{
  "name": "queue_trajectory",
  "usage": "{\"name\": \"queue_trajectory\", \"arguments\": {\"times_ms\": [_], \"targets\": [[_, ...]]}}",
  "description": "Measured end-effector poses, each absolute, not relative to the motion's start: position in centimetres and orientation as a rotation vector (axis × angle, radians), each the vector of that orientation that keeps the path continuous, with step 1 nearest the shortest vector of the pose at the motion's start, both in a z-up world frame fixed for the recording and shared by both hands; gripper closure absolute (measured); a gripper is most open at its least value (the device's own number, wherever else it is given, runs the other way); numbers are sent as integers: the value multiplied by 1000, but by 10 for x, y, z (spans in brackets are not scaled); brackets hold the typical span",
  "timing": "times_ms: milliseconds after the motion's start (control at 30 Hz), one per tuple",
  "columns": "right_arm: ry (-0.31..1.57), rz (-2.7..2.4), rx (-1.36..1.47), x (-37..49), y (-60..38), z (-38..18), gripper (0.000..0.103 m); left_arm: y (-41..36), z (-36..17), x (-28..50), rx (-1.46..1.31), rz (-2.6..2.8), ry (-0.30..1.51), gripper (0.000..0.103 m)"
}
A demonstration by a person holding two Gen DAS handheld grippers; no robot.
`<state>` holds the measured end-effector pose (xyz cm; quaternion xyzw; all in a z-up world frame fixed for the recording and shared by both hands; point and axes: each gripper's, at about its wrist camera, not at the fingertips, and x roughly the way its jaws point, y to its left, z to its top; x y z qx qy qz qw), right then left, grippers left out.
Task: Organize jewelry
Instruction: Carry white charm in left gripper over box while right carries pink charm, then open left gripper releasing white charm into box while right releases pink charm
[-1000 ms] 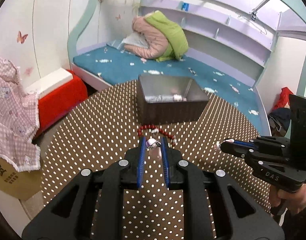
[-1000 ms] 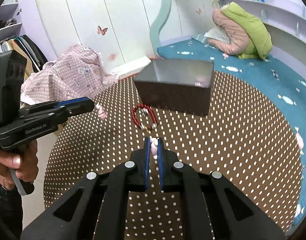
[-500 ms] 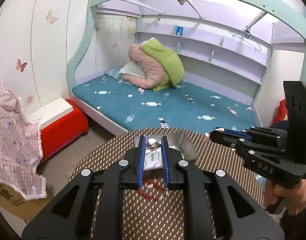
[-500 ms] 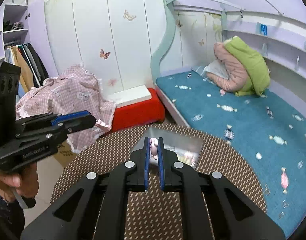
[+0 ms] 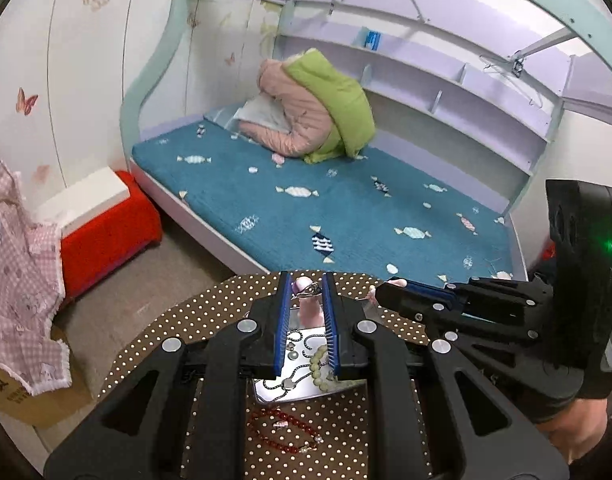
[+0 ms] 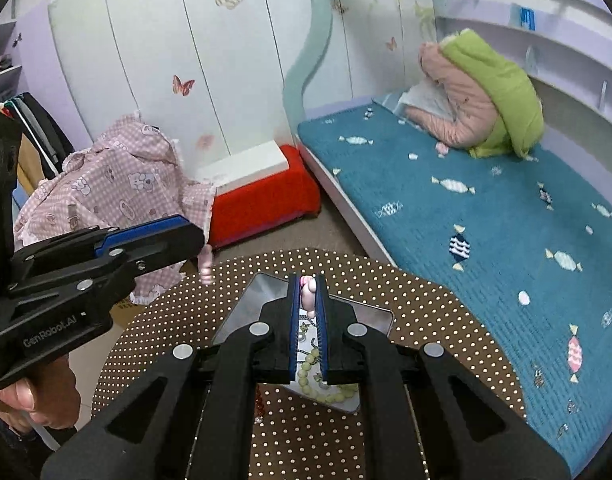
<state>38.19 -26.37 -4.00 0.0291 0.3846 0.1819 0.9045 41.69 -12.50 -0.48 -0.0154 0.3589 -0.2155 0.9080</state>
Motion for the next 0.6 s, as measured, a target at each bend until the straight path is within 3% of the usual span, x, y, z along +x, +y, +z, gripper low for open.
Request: {"name": "queue_trajectory", "arguments": {"times_ms": [233, 300, 367, 400, 433, 533, 600], "targets": [[829, 362, 65, 393, -263, -51, 93, -130, -22, 432, -21, -419, 788, 86], [829, 348, 71, 394, -265, -53, 86, -129, -22, 430, -8, -407, 781, 63], [819, 337, 81, 393, -267, -53, 65, -125, -19, 427, -11, -386, 762, 41], [816, 339, 87, 392, -267, -53, 60, -122, -18, 425, -12, -381, 755, 31], [813, 338, 90, 391, -268, -53, 53, -119, -17, 422, -14, -373, 744, 27], [774, 316, 88, 384, -269, -49, 18, -112, -11, 415, -15, -336, 716, 12], [758, 305, 92, 380, -270, -46, 8, -108, -6, 408, -14, -314, 695, 10]]}}
